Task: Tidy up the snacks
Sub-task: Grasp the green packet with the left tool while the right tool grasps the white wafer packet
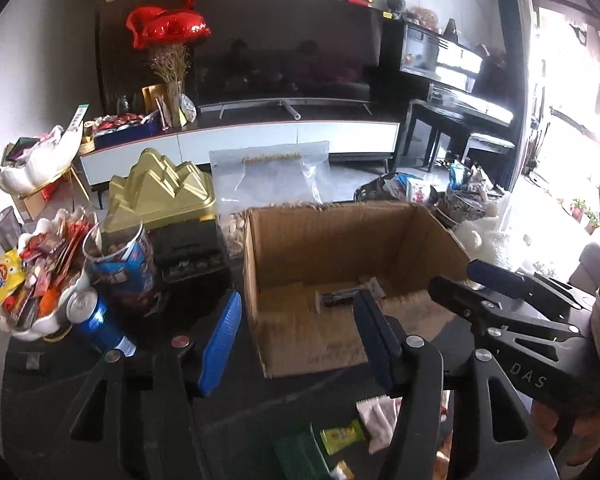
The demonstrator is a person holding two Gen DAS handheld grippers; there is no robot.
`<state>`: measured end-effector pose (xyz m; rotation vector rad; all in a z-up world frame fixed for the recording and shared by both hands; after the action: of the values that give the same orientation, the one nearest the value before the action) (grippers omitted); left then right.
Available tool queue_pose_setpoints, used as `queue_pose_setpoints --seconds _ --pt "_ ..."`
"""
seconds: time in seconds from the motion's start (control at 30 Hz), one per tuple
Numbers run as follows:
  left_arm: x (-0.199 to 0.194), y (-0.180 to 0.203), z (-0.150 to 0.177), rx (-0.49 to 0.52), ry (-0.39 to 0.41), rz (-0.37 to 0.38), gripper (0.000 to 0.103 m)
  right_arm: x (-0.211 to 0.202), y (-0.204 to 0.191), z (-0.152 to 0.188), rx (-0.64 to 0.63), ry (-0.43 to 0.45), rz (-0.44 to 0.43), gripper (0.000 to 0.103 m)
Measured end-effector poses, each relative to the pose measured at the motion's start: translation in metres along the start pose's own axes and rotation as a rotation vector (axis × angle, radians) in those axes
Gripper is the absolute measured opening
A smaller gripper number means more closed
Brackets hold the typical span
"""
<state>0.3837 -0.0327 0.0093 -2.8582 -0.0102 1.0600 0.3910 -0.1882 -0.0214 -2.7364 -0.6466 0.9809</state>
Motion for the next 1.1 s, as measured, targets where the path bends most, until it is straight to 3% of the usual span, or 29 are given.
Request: queue_pose_setpoints --seconds 0.43,1.1 --pt "-0.020 -0.008 0.047 -0.026 -0.102 0.012 0.061 -0.016 -0.023 0.045 0.029 -0.095 -0.013 0.055" --pt "0.031 -0.008 0.127 -0.034 -0.380 0.036 0.064 0.026 -0.012 0.116 0.129 -0.337 -0.006 0.055"
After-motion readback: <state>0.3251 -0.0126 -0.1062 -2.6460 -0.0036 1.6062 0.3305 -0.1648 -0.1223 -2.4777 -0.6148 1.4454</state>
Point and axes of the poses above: each gripper's, at about its wrist camera, not at the fingertips, and x roughly the way its jaws point, y to its right, z to its underside, the point moved 5 cm from there along x, roughly the way its jaws point, and after that the axes turned 12 degrees about -z, right-handed, at the moved point
